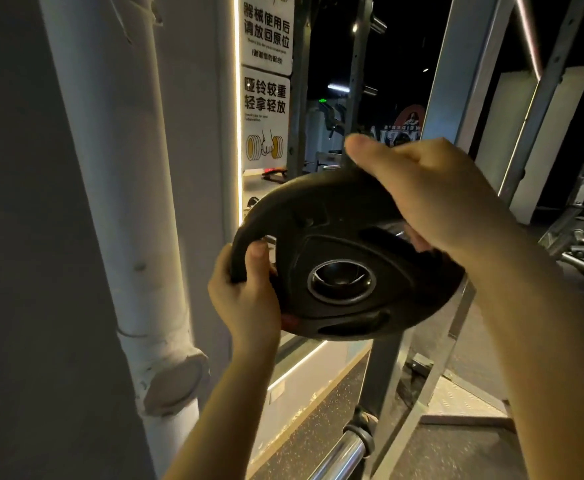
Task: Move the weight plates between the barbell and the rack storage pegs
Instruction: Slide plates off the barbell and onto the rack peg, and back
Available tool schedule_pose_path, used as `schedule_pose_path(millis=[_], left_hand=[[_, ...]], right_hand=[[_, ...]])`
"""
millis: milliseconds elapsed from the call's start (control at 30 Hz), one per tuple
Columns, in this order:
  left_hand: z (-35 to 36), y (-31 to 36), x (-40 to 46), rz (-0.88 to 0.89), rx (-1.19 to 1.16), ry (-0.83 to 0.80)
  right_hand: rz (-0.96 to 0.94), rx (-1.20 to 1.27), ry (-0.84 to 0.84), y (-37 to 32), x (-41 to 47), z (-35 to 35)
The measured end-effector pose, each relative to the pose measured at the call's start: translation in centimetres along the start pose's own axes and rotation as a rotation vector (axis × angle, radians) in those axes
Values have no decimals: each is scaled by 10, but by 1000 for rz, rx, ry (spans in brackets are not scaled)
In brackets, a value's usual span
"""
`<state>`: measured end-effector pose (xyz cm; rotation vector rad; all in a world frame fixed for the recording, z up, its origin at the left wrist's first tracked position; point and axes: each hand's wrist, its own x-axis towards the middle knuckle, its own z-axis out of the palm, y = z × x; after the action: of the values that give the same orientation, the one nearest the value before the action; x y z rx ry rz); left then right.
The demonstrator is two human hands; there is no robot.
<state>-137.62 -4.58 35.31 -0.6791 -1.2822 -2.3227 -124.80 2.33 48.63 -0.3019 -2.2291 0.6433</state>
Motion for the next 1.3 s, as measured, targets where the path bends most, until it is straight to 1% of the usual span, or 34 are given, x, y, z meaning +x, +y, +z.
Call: schedule_pose_path(millis=[100, 167, 200, 233, 300, 333, 400, 467, 533, 567, 633, 700, 733, 800, 867, 967, 1033, 1100, 1200, 1300], left_hand=[[3, -3, -17, -141, -66, 87], [3, -1, -15, -171, -50, 72], [2, 1, -8, -167, -38, 37], [1, 4, 1, -156, -28, -21], [1, 11, 27, -113, 24, -214], [4, 17, 41, -68, 77, -332], [15, 28, 67, 74, 174, -531], [28, 35, 80, 211, 231, -592], [34, 34, 81, 267, 241, -594], [33, 34, 79, 264, 226, -584], [28, 28, 75, 225, 186, -559], [23, 19, 69, 139, 130, -524], [20, 14, 64, 82, 90, -486], [16, 6, 49, -55, 29, -351], [15, -3, 30, -232, -40, -220], [17, -9, 2, -510, -183, -124], [22, -10, -7, -614, -252, -83], [25, -12, -9, -647, -304, -85], [24, -13, -2, -656, -270, -134], [25, -14, 17, -567, -144, -232]], right_hand=[[-40, -120, -82, -12, 16, 0], [-18, -139, -105, -13, 18, 0], [-5, -133, -104, -12, 16, 0], [5, -116, -96, -11, 12, -1], [30, -59, -52, -1, -1, -2], [52, -27, 7, 8, -9, 0], [67, 56, 204, 26, -32, 11], [19, 162, 362, 40, -53, 27], [-11, 222, 429, 46, -62, 37], [1, 226, 431, 45, -62, 37], [37, 185, 393, 40, -53, 30], [25, 62, 301, 32, -39, 17], [18, -1, 232, 26, -32, 11], [24, -132, 65, 10, -14, 4], [57, -261, -83, -6, 7, 1], [56, -458, -213, -28, 33, 11], [-18, -625, -227, -36, 44, 21], [-72, -706, -210, -39, 47, 26], [-79, -684, -195, -36, 45, 26], [-54, -590, -57, -19, 34, 19]])
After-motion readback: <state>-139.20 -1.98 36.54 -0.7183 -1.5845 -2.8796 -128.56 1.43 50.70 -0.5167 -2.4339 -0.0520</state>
